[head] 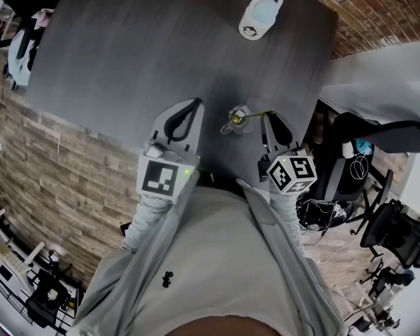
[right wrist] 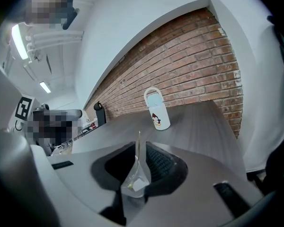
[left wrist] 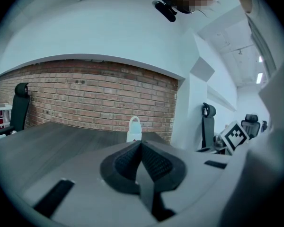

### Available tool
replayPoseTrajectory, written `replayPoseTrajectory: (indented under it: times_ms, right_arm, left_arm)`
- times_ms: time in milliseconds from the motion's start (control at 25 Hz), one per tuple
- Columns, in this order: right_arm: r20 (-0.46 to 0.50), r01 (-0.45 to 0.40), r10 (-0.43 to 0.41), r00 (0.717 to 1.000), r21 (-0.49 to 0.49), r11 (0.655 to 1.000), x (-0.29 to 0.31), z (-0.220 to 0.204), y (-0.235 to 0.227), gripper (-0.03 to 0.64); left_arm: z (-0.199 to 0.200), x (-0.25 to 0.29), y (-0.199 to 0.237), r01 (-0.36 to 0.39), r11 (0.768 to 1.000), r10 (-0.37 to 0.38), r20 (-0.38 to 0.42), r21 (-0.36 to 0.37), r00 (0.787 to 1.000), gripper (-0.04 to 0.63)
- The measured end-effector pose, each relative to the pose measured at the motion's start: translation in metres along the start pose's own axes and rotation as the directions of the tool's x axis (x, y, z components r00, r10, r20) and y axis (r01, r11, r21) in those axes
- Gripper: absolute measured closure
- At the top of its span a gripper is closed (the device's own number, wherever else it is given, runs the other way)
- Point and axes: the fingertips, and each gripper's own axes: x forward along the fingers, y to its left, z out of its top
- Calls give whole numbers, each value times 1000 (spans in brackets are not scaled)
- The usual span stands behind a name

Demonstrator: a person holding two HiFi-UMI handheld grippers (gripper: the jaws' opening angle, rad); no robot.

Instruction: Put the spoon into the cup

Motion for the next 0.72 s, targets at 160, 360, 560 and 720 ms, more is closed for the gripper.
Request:
replayPoseTrajectory:
  times_ms: [160, 360, 560, 720]
  right_arm:
    - [-16, -13, 13, 1000, 4, 1000, 1, -3, 0, 512]
    - [-10, -19, 18, 1000, -9, 1000, 1, 1, 1, 503]
    - [-4, -21, 21, 1000, -21, 1000, -1, 5, 3, 495]
    - [12, -18, 18, 1000, -33, 999, -4, 13, 3, 494]
  left_arm:
    - [1, -1, -1, -1, 1000, 1, 4, 2, 1000, 575]
    - [4, -1, -4, 4, 1000, -5, 14, 6, 1000, 575]
    - [7, -3, -6, 9, 1000, -9, 18, 13, 1000, 575]
    - [10, -3, -6, 9, 1000, -9, 26, 16, 1000, 575]
